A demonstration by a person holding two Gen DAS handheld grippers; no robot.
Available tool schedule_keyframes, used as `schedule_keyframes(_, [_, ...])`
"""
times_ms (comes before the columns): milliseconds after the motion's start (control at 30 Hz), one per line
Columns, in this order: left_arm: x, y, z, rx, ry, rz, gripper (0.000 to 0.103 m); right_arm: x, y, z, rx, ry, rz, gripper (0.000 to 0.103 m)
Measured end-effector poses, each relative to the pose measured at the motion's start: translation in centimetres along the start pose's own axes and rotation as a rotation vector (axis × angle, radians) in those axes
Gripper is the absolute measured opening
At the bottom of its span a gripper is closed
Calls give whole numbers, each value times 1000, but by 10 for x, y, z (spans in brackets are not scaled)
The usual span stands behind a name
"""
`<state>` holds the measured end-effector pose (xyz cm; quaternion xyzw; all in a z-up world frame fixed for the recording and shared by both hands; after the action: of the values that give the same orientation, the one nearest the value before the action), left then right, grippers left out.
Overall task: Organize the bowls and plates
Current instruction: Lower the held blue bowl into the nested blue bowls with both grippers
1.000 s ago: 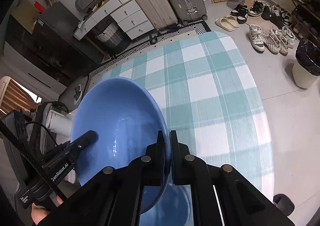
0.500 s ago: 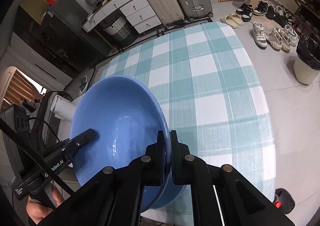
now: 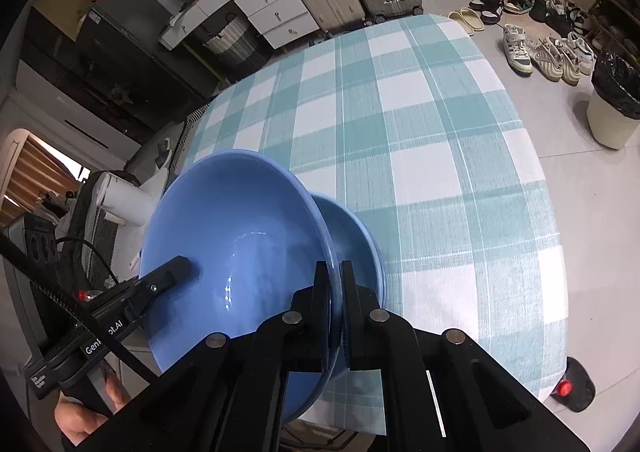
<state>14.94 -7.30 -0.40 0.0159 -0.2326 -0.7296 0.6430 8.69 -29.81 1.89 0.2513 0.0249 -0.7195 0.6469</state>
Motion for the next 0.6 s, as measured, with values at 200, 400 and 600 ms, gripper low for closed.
schedule_keyframes(200, [-6, -5, -10, -21, -10, 4, 6, 0, -3, -9, -13, -28, 13, 5])
schedule_keyframes(400, [-8, -8, -20, -29, 40, -18, 6, -2, -5, -17, -5, -57, 31, 5])
schedule_keyframes(600, [-9, -11, -30, -42, 80, -60, 6, -3, -6, -24, 0, -84, 57, 5])
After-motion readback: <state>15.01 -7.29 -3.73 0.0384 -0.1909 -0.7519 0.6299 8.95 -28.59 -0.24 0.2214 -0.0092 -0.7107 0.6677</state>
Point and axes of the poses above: each gripper's, at about its wrist camera, not at the fingertips, and z roughly against the way its jaws point, x to its right, y to its top, the point moved 3 cm from there along -z, roughly the way its jaws point, and after that the axes turned 6 degrees about -x, right-handed, at the moved point
